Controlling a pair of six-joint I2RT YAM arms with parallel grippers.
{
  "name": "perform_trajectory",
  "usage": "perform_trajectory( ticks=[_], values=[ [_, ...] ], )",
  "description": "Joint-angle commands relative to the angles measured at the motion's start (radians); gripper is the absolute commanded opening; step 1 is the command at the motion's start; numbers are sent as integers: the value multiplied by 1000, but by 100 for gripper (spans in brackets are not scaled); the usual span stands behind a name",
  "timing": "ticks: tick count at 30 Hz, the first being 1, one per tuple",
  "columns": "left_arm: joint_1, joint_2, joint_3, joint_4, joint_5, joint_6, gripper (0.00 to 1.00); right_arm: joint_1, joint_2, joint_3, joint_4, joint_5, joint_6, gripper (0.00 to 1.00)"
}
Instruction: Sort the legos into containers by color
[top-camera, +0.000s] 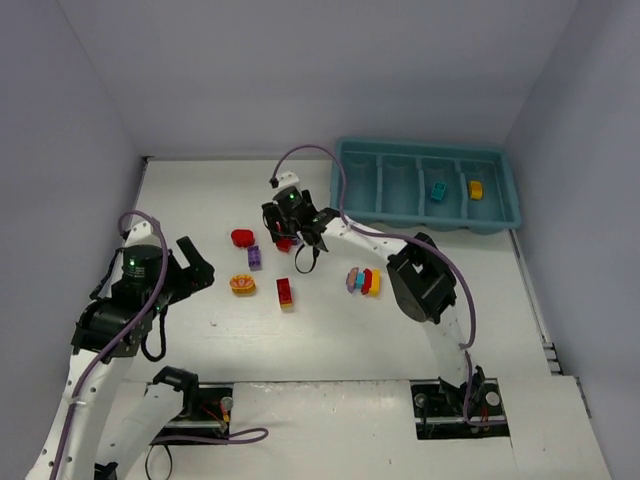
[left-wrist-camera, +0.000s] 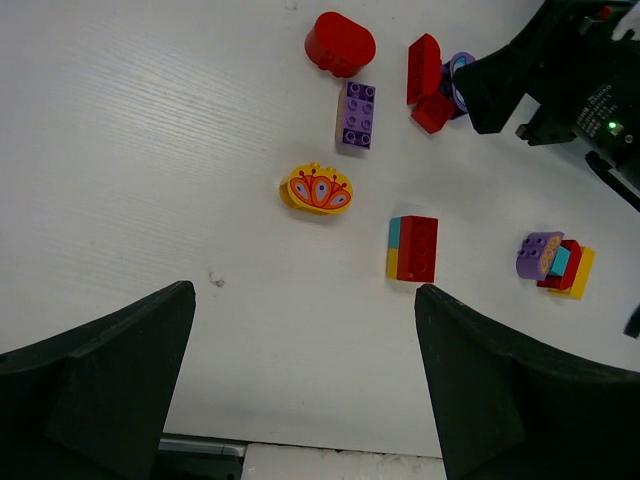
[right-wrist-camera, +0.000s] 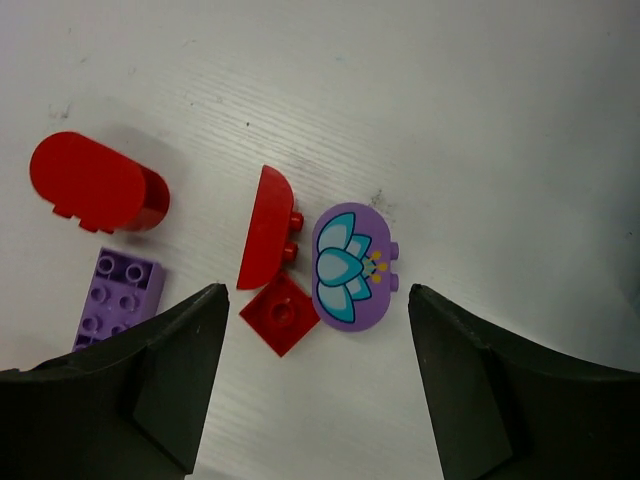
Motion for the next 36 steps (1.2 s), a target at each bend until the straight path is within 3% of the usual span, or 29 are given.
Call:
perform_trajectory(
  ticks=[1, 14, 28, 36],
  values=[
    [-6, -4, 52, -10, 9, -13, 84, -27, 34, 96, -13, 71, 42, 69],
    [-6, -5, 55, -30, 0, 1, 84, -96, 144, 148, -13, -74, 47, 54],
    [-6, 0, 46, -22, 5, -16, 84, -89, 117, 111, 16, -146, 54, 62],
    [-6, -26, 44, -47, -6, -14, 84, -80, 123, 76, 22, -150, 56, 59]
  ],
)
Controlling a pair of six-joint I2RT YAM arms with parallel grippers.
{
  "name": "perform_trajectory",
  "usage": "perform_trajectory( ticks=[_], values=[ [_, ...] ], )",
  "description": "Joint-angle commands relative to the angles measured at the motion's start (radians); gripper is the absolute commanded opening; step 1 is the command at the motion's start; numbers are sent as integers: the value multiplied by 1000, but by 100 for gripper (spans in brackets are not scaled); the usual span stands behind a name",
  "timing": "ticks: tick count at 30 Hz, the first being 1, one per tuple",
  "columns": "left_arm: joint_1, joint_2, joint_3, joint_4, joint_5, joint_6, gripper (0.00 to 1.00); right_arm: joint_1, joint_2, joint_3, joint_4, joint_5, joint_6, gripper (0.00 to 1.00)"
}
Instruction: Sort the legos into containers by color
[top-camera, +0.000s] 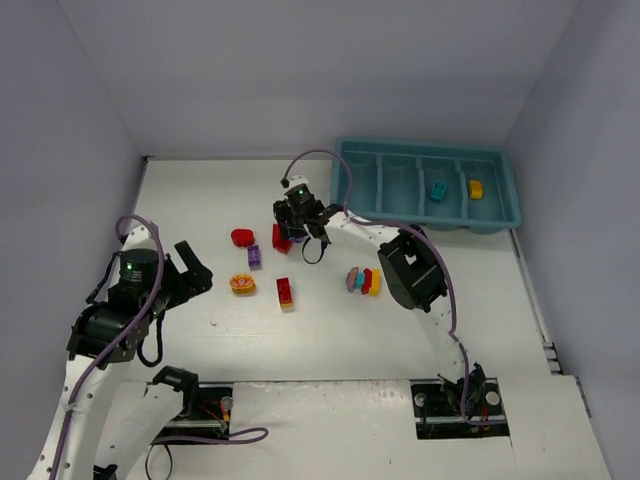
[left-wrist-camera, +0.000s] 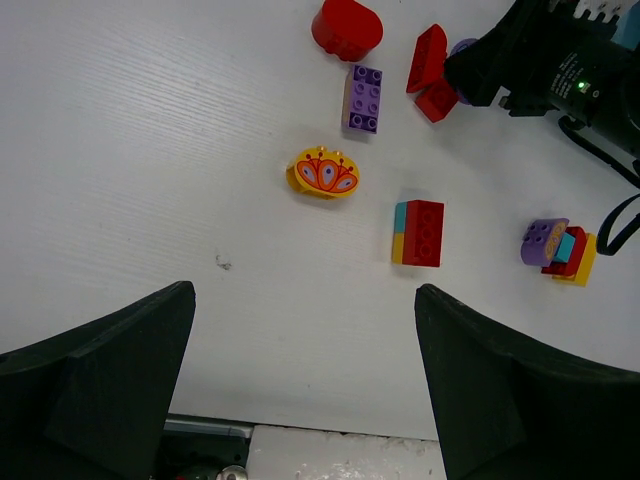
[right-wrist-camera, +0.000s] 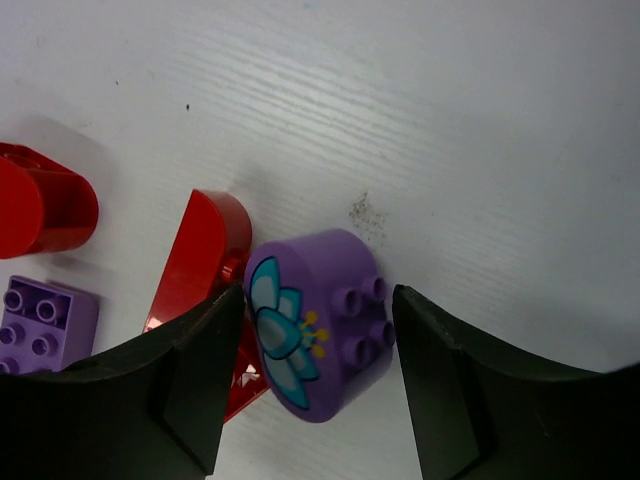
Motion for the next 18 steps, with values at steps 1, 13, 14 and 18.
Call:
perform_trajectory(
  ticks=[1, 13, 14, 18],
  values=[
    [-6, -2, 28, 8, -13, -9, 84, 9, -31, -18, 19, 1, -1, 57],
    [-6, -4, 75, -35, -45, 5, 84, 9, -147, -68, 31, 8, -43, 0],
    [-6, -7, 80, -40, -59, 5, 84, 9, -167, -77, 31, 17, -52, 0],
    [-5, -19, 95, -52, -88, -3, 84, -16, -335, -106, 31, 66, -104, 0]
  ],
)
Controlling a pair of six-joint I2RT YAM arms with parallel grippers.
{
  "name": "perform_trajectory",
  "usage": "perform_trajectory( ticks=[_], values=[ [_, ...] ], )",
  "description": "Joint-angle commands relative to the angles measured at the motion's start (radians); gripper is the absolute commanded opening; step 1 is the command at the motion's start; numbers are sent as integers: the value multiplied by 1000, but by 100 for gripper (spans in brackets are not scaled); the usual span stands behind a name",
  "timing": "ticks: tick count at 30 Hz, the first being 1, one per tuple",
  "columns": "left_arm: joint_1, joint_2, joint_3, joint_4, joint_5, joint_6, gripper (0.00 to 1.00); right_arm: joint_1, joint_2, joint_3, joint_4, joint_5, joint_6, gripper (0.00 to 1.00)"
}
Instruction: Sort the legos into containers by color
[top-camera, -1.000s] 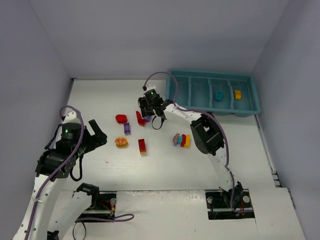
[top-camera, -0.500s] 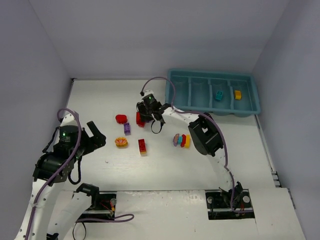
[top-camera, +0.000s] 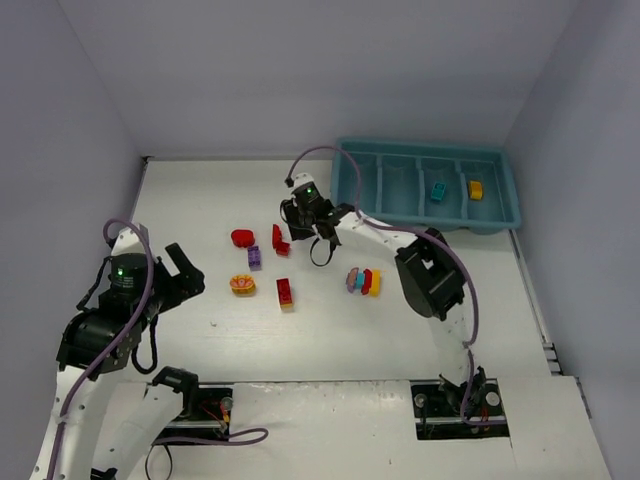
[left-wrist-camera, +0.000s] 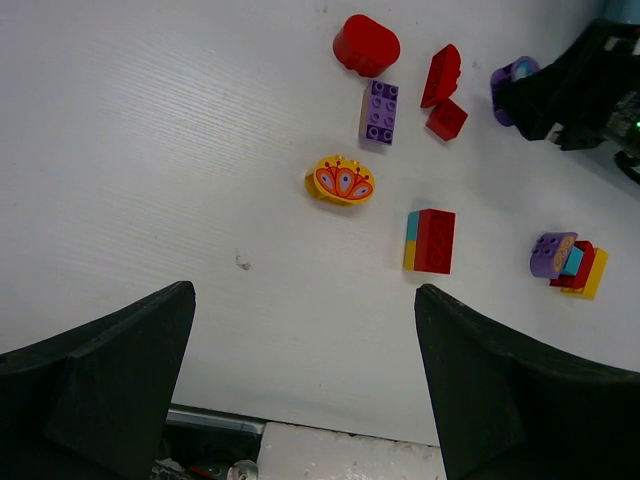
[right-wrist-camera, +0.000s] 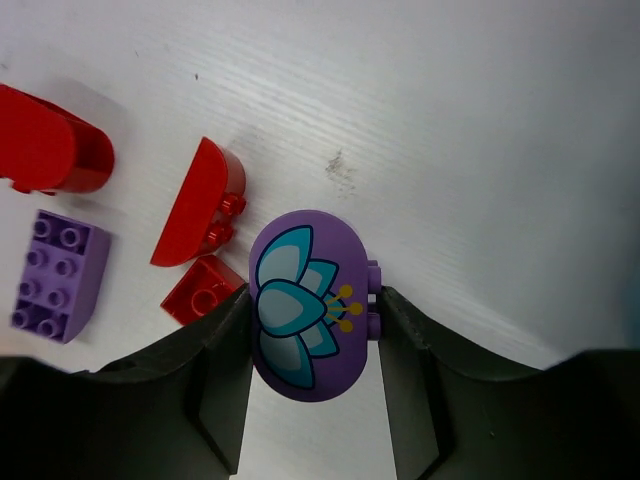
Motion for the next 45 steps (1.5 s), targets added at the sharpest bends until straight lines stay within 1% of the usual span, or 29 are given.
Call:
perform_trajectory(
  ticks=[1, 4, 5, 6, 8, 10, 11, 15, 18, 19, 20, 22, 23, 26, 27, 30, 31, 33, 34, 37, 39, 40, 43, 44, 45],
  values=[
    [-6, -2, 55, -2, -47, -3, 84, -52, -260, 2, 46, 64, -56, 0],
    [-5, 4, 77, -12, -58, -14, 84, -129, -363, -33, 45, 62, -68, 0],
    [-5, 12, 87, -12, -57, -19, 84, -183, -383, -42, 45, 67, -78, 0],
    [-5, 15, 92, -12, -56, -20, 84, -207, -416, -58, 43, 76, -82, 0],
    [-6, 24, 100, -9, -52, -29, 84, -288, -439, -70, 43, 82, -93, 1],
    [-6, 31, 98, 11, -26, -28, 84, -344, -450, -72, 43, 67, -96, 2],
    [-6, 37, 94, 21, -15, -16, 84, -397, -446, -66, 43, 59, -94, 2],
    [-6, 69, 81, 50, 9, -2, 84, -502, -365, -10, 48, -13, -82, 3],
    [-6, 77, 62, 73, 63, 15, 84, -534, -270, 49, 52, -25, -108, 4],
    [-6, 75, 54, 77, 75, 20, 84, -537, -247, 66, 51, -36, -113, 4],
    [-6, 69, 46, 82, 78, 29, 84, -541, -202, 97, 51, -39, -114, 5],
    [-6, 63, 31, 93, 88, 44, 84, -548, -164, 126, 51, -39, -113, 9],
    [-6, 58, 25, 94, 91, 58, 84, -551, -144, 140, 51, -33, -110, 14],
    [-6, 41, 12, 88, 112, 63, 84, -556, -56, 191, 54, 8, -111, 25],
    [-6, 34, 8, 88, 118, 61, 84, -557, -44, 212, 54, 43, -114, 25],
    [-8, -2, -14, 91, 132, 53, 84, -564, -27, 237, 54, 67, -117, 42],
    [-8, -14, -20, 91, 132, 53, 84, -564, -28, 238, 54, 64, -121, 55],
    [-13, -22, -29, 87, 120, 55, 84, -564, -50, 226, 54, 42, -122, 69],
    [-16, -28, -29, 87, 112, 58, 84, -562, -62, 217, 52, 30, -124, 77],
    [-33, -34, -32, 94, 86, 58, 84, -547, -142, 171, 54, 10, -130, 87],
    [-37, -31, -32, 106, 79, 60, 84, -516, -179, 142, 54, 13, -145, 88],
    [-39, -29, -32, 110, 80, 58, 84, -501, -224, 101, 54, 19, -148, 87],
    [-37, -17, -35, 120, 88, 57, 84, -415, -313, 15, 57, 24, -154, 81],
    [-37, -15, -37, 123, 88, 57, 84, -356, -334, -9, 57, 31, -154, 81],
    [-39, -12, -43, 126, 91, 57, 84, -325, -352, -32, 63, 32, -147, 79]
  ],
)
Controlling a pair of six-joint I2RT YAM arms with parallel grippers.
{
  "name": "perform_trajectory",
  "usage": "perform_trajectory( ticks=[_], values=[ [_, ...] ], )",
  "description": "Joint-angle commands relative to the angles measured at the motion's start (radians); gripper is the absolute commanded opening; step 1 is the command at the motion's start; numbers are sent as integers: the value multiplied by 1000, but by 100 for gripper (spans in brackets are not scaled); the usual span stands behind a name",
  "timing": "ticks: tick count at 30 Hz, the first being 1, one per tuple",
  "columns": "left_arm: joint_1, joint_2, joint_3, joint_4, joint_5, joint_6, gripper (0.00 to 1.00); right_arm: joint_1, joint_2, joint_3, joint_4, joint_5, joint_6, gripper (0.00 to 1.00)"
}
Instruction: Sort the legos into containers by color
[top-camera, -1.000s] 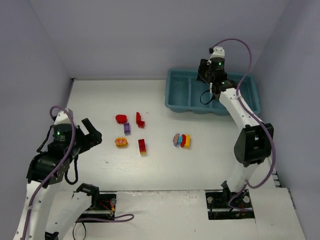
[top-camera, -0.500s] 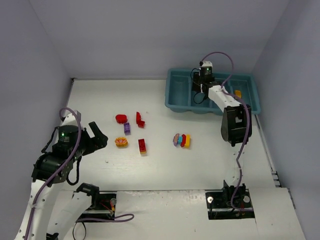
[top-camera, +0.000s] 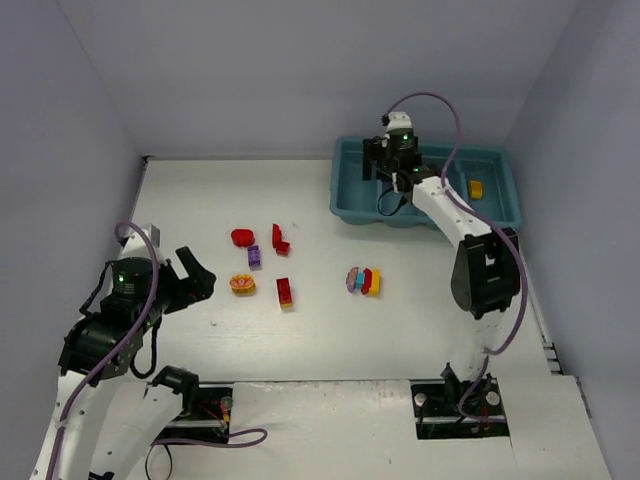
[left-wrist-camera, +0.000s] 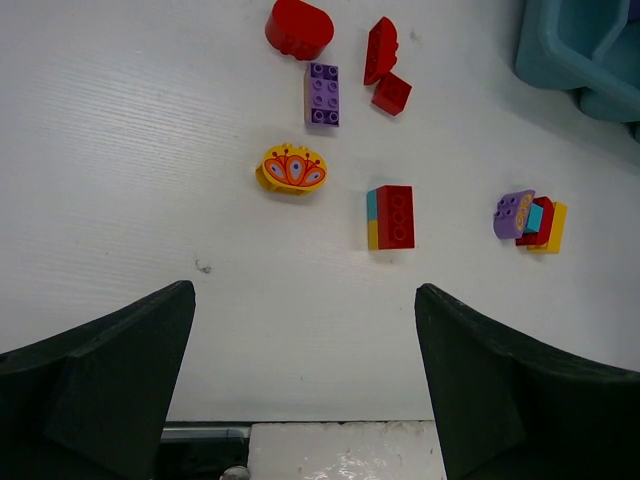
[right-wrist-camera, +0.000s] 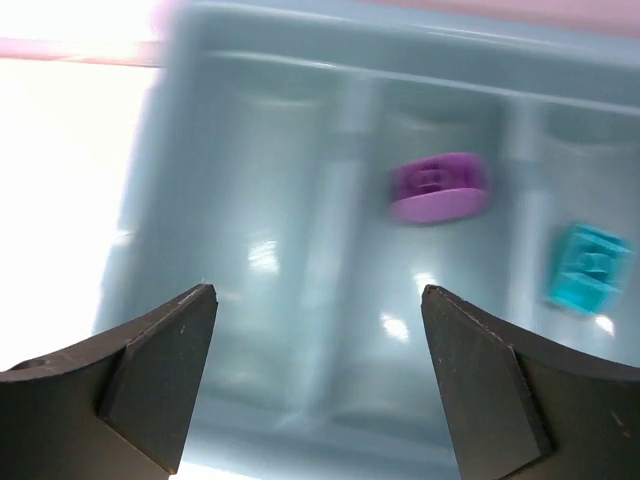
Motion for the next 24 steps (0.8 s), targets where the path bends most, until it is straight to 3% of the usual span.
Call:
perform_trajectory(
  ticks=[1, 6, 13, 24],
  values=[
    [-6, 32, -6, 70, -8, 15, 84, 154, -165, -82, 65, 0, -6, 79],
    [-4, 47, -18, 86, -15, 17, 84, 356, -199, -172, 84, 5, 52, 84],
    [-4, 73, -9, 92, -26, 32, 84, 511, -87, -204, 111, -47, 14, 90],
    [-4, 73, -29, 89, -20, 35, 84, 533, 129, -149, 121, -162, -89, 91]
  ],
)
